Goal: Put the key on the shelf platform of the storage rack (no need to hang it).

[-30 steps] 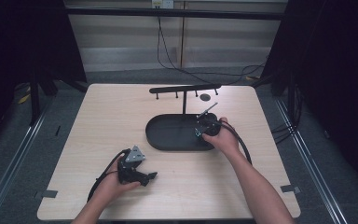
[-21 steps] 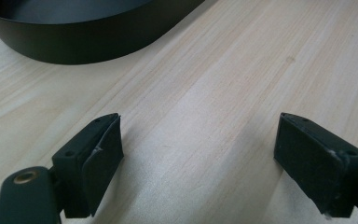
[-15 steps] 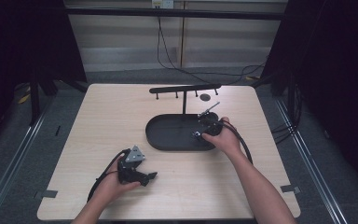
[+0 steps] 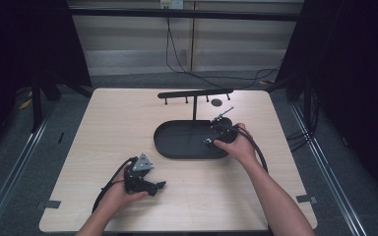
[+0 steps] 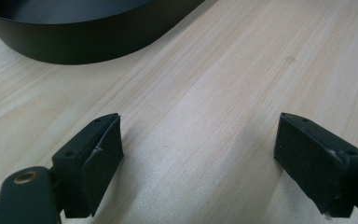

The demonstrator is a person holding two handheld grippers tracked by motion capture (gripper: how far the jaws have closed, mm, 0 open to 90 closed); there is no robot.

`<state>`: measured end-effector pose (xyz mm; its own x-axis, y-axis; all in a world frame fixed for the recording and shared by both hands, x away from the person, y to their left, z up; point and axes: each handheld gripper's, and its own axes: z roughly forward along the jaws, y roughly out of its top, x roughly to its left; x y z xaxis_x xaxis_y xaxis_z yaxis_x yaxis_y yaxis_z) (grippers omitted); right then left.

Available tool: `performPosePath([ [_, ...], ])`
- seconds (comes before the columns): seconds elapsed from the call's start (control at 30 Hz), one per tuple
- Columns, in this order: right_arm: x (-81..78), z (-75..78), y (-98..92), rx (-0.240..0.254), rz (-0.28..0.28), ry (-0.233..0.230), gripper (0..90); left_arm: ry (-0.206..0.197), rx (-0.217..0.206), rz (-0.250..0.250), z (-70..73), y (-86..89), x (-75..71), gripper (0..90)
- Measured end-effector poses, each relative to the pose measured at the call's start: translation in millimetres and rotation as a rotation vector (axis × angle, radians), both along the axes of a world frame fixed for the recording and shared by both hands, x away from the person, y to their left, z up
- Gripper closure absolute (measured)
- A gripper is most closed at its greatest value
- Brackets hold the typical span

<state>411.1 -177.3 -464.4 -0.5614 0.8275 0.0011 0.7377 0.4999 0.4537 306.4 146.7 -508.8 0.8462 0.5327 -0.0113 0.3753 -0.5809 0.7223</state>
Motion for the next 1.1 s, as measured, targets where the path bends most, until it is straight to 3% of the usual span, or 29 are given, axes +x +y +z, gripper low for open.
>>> performPosePath([
  [0.23,-2.6,4.8,-3.9,0.013,0.005,0.021,25.0,0.000,0.000,0.000,0.0,0.0,0.0,14.9],
  [1.1,-33.0,27.4,-15.6,0.055,0.047,0.000,24.1,0.003,-0.004,-0.002,-0.2,0.0,0.0,14.9],
])
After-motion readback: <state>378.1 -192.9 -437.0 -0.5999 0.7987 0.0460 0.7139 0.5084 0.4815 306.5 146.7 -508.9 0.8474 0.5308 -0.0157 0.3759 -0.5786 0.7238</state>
